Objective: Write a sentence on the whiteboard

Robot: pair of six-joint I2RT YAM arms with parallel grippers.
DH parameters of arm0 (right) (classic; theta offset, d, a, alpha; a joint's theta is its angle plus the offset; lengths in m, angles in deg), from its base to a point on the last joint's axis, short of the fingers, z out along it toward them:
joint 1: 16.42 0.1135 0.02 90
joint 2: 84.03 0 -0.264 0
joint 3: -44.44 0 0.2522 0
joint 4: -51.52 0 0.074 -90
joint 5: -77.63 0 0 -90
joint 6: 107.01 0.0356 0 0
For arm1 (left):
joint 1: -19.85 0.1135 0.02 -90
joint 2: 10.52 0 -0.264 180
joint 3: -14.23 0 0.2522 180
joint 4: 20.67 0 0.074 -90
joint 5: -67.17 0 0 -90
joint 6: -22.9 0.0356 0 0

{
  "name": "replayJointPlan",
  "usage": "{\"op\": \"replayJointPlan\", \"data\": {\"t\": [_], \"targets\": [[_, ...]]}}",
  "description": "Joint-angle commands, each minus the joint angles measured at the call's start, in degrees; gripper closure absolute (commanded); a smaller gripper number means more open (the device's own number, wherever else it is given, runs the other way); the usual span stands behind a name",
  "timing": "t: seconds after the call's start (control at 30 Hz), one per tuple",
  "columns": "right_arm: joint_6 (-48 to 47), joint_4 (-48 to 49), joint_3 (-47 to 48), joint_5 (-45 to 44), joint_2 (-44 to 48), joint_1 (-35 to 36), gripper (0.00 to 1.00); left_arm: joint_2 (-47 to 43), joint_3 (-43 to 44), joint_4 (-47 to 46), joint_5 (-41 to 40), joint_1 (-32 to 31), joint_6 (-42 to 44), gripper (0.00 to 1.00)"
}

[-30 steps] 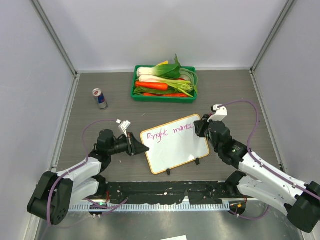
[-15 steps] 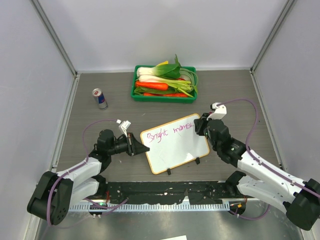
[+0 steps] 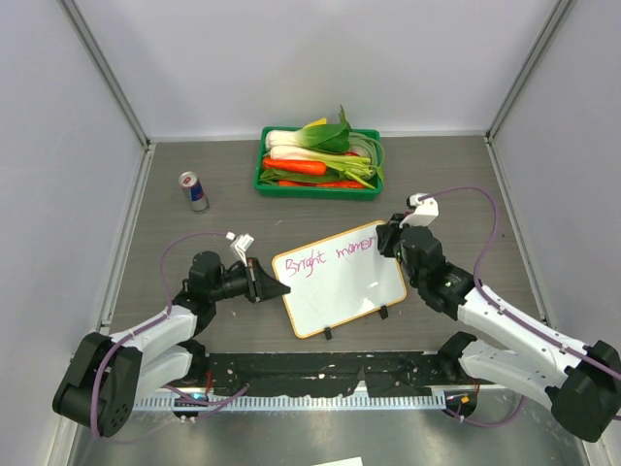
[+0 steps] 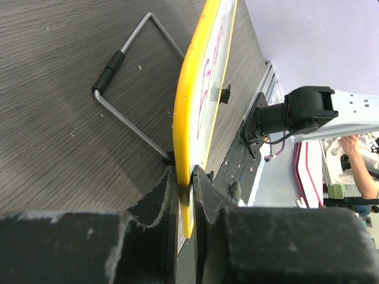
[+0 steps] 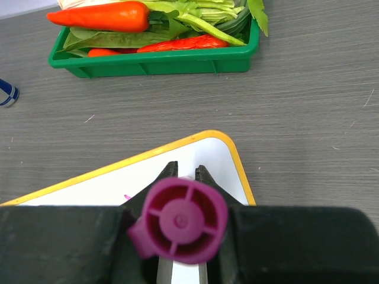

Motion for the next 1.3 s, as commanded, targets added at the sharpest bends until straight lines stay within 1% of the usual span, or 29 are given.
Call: {"op": "replayJointPlan", "data": {"t": [0.0,0.27,0.3,0.6,0.77,0.97,1.27], "targets": [[-1.0,1.7,2.1,-2.2,-1.0,-0.9,0.99,-0.2,0.0,0.1,-1.0,0.1,2.3,1.0],[-0.3,0.6,0.1,-1.1,0.7,-1.5,0.98,-0.1,0.1,0.1,-1.1,0.1,2.3,1.0],[-0.2,-1.2,-0.1,-0.9,0.8,-1.5,0.99,-0.1,0.1,0.1,-1.1,0.1,2.4,1.0],[0.8,-3.4,-2.7,2.3,2.5,-1.5,0.99,0.2,0.1,0.0,-1.1,0.1,2.3,1.0],[0.9,-4.8,-3.6,2.6,4.5,-1.4,0.98,0.3,0.1,0.0,-1.1,0.1,2.3,1.0],[0.8,-4.3,-1.8,3.0,4.9,-1.5,0.99,0.3,0.1,0.0,-1.1,0.0,2.3,1.0],[-1.0,-0.1,0.7,2.9,6.9,-1.4,0.99,0.5,0.2,-0.1,-1.0,0.1,2.3,1.0]]}}
